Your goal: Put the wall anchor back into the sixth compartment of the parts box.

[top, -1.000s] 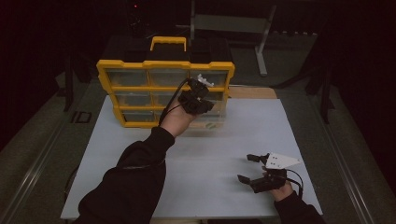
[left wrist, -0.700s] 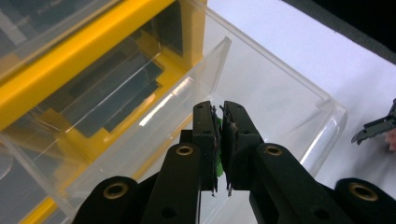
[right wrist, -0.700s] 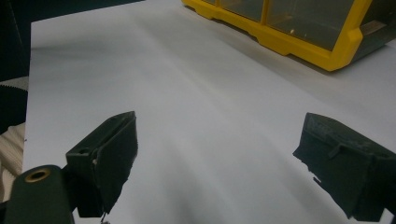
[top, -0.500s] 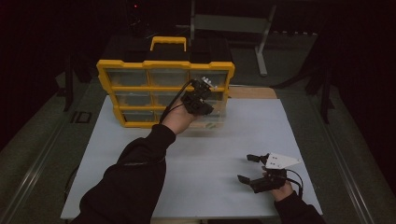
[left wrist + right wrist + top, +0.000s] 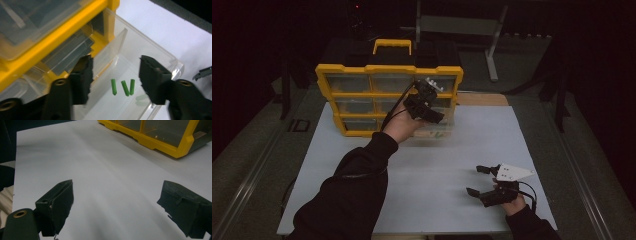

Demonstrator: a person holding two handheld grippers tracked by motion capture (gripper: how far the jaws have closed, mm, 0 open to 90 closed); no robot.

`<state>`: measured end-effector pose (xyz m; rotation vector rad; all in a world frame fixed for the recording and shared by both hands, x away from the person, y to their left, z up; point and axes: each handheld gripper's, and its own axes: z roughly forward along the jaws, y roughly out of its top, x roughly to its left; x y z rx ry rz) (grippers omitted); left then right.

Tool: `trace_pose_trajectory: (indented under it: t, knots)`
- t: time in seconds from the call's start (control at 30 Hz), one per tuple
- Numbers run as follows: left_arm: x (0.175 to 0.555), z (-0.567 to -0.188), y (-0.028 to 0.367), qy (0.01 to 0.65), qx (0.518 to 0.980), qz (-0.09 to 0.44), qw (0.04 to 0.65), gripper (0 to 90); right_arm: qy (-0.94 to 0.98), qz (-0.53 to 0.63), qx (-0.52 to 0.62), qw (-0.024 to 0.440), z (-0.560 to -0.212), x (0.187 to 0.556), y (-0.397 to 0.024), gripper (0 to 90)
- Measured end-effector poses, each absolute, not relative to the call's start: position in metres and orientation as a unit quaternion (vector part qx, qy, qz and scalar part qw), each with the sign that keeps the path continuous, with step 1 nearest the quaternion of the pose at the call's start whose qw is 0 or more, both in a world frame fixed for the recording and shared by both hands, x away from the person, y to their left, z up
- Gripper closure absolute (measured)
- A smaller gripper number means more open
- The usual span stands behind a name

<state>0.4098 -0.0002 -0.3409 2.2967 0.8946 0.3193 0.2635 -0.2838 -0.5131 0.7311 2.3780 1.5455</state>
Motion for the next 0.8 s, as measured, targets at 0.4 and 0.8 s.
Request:
trace_pose_trajectory:
  t: [0.4,0.8]
  knots:
    - [0.401,-0.332,0.008,0.322,0.875,0.099,0.347,3.0,0.807,0.524,0.248,0.107,-0.513,0.263,-0.284,12.1]
    - [0.384,-0.318,0.029,0.306,0.86,0.122,0.391,0.0,0.806,0.526,0.248,0.108,-0.512,0.263,-0.285,12.1]
